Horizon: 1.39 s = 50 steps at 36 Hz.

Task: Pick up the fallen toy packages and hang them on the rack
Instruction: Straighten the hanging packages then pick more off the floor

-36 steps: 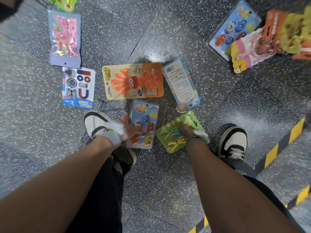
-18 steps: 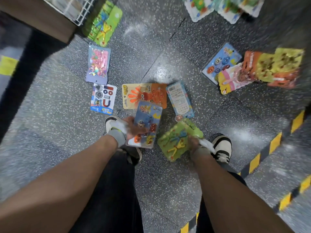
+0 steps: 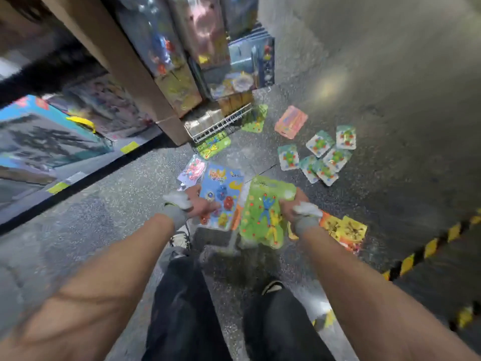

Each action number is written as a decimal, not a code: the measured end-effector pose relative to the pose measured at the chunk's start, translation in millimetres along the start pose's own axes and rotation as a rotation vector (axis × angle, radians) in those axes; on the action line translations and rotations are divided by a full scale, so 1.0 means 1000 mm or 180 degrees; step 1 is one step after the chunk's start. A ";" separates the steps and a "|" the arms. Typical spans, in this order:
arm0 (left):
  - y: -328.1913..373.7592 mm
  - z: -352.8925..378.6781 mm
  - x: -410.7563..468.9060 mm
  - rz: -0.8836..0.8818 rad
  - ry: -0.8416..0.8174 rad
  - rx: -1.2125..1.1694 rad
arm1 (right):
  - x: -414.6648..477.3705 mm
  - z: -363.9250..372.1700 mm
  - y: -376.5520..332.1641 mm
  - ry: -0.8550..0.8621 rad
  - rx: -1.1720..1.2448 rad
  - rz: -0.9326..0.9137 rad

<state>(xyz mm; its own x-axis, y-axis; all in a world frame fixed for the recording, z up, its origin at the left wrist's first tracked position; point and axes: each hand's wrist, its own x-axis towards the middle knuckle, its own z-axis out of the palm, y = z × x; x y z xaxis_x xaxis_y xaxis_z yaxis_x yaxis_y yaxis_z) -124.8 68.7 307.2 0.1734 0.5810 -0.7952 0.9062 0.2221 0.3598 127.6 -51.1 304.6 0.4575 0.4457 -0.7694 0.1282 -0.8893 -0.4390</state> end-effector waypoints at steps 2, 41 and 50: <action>0.019 -0.017 -0.035 0.0013 0.0098 -0.0192 | -0.040 -0.043 -0.033 0.0123 -0.0305 -0.0259; 0.064 -0.305 -0.155 0.1443 0.0430 -0.1357 | -0.264 -0.091 -0.375 0.0713 -0.0525 -0.0999; 0.070 -0.298 -0.137 0.1131 0.0432 -0.1334 | -0.250 -0.088 -0.382 0.0749 -0.0707 -0.0958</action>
<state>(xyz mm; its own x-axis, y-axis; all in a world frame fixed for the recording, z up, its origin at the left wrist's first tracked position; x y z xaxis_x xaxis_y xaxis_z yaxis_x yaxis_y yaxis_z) -200.5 238.2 586.8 0.3637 0.7661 -0.5299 0.5656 0.2703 0.7791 41.9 168.0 705.4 0.5555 0.6758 -0.4845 0.4607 -0.7352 -0.4972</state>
